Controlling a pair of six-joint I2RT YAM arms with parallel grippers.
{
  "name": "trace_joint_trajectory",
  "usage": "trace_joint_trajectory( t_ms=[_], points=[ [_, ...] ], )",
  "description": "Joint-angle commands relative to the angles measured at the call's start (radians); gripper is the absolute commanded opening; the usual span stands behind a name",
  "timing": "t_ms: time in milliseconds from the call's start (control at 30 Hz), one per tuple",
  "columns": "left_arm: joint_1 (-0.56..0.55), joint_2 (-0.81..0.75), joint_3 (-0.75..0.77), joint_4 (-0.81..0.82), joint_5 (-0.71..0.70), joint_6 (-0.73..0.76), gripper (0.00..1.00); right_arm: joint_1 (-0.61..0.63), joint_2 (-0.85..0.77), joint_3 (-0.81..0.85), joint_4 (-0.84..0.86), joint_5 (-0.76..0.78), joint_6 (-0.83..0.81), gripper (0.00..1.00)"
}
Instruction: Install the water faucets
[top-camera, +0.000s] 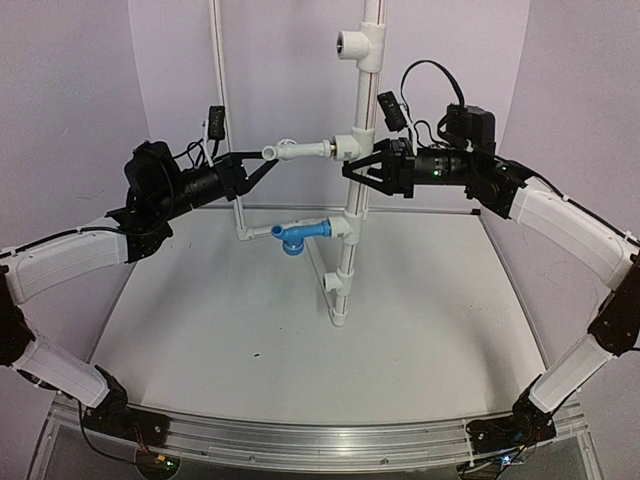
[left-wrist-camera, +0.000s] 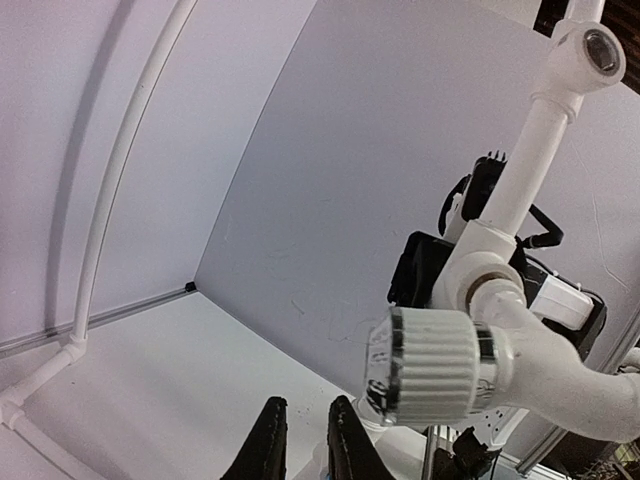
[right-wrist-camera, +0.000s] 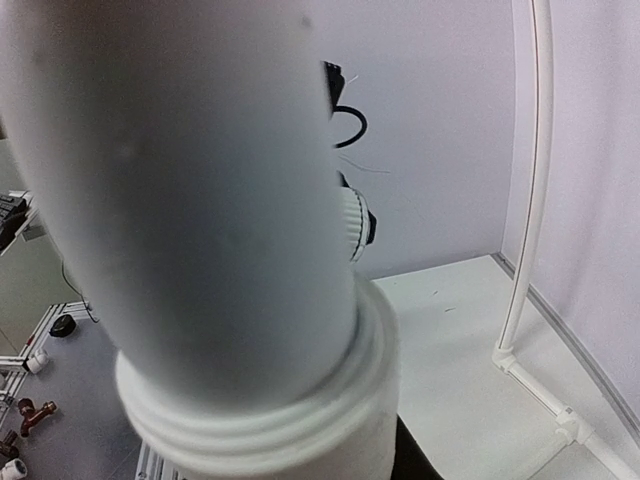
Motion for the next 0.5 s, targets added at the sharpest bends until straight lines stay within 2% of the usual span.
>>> trace_joint_trajectory(
  t_ms=[0, 167, 267, 467],
  points=[
    [0.006, 0.037, 0.074, 0.076, 0.076, -0.044, 0.14, -0.002, -0.050, -0.005, -0.024, -0.007, 0.124, 0.00],
    [0.008, -0.003, 0.014, 0.091, 0.048, -0.078, 0.14, -0.001, -0.043, 0.007, -0.023, 0.011, 0.123, 0.00],
    [0.008, -0.039, -0.015, 0.041, 0.041, -0.073, 0.14, -0.002, -0.036, 0.014, -0.023, 0.014, 0.119, 0.00],
    [0.006, -0.032, -0.002, 0.013, 0.147, -0.140, 0.14, -0.001, -0.023, 0.019, -0.021, 0.011, 0.122, 0.00]
  ],
)
